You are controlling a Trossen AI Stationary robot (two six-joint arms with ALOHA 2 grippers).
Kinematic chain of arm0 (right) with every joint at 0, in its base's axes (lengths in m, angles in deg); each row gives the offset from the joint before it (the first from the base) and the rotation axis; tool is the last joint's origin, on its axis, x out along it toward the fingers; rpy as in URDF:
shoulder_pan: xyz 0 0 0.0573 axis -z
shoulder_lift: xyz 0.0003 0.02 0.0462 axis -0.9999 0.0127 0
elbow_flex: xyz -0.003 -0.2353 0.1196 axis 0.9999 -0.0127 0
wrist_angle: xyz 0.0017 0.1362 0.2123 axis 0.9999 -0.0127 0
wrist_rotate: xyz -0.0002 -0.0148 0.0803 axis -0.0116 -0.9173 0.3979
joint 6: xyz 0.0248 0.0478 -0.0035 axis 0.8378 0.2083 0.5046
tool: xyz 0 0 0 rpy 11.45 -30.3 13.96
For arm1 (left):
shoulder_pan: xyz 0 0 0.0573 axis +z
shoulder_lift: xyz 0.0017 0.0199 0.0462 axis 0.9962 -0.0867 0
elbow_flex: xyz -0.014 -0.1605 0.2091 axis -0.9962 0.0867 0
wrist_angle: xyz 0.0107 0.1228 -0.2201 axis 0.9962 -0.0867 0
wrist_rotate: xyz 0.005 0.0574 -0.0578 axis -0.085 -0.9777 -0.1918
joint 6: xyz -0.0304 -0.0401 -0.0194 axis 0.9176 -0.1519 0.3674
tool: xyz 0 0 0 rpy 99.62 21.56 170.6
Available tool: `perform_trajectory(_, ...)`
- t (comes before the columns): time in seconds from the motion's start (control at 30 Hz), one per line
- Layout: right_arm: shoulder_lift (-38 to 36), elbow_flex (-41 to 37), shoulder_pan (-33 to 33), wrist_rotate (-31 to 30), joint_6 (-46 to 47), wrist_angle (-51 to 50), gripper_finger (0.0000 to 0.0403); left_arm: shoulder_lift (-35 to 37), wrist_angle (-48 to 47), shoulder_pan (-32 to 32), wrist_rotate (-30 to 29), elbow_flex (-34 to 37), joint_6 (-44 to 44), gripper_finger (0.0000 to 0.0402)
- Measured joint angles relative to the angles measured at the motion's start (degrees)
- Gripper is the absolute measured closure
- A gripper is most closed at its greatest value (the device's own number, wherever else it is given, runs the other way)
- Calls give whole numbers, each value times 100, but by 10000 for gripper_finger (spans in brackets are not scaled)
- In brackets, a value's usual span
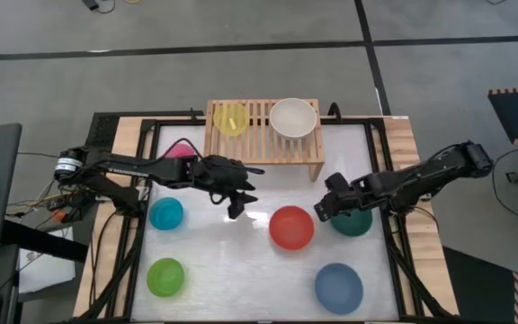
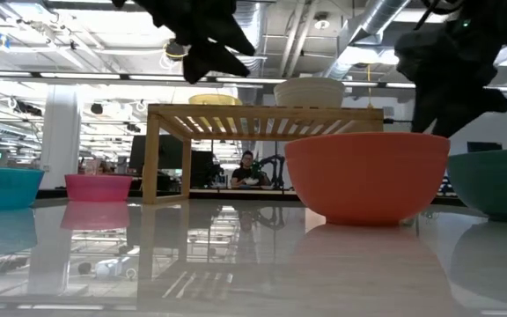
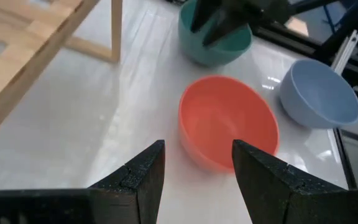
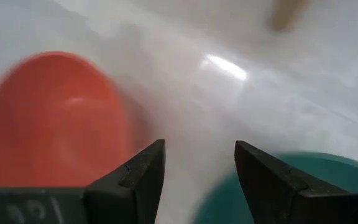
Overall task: Place and stack bowls onto a shelf
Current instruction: Stack the green bowl on top of the white bowl on the shelf
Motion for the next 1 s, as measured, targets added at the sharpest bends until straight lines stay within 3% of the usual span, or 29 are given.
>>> perform_trajectory(0.27,0,203,128,911,154,-1727,185,450,-272,0,-183,0,-20,230)
perform_trajectory(0.53,7,179,131,1285,486,-2191,185,532,-302,0,-507,0,-28,230)
perform_trajectory(0.73,236,-11,136,1535,561,-1038,185,532,-324,0,-534,0,-107,230)
perform_trajectory(1.0,918,7,541,1383,-253,216,185,532,-319,92,-639,0,-332,230)
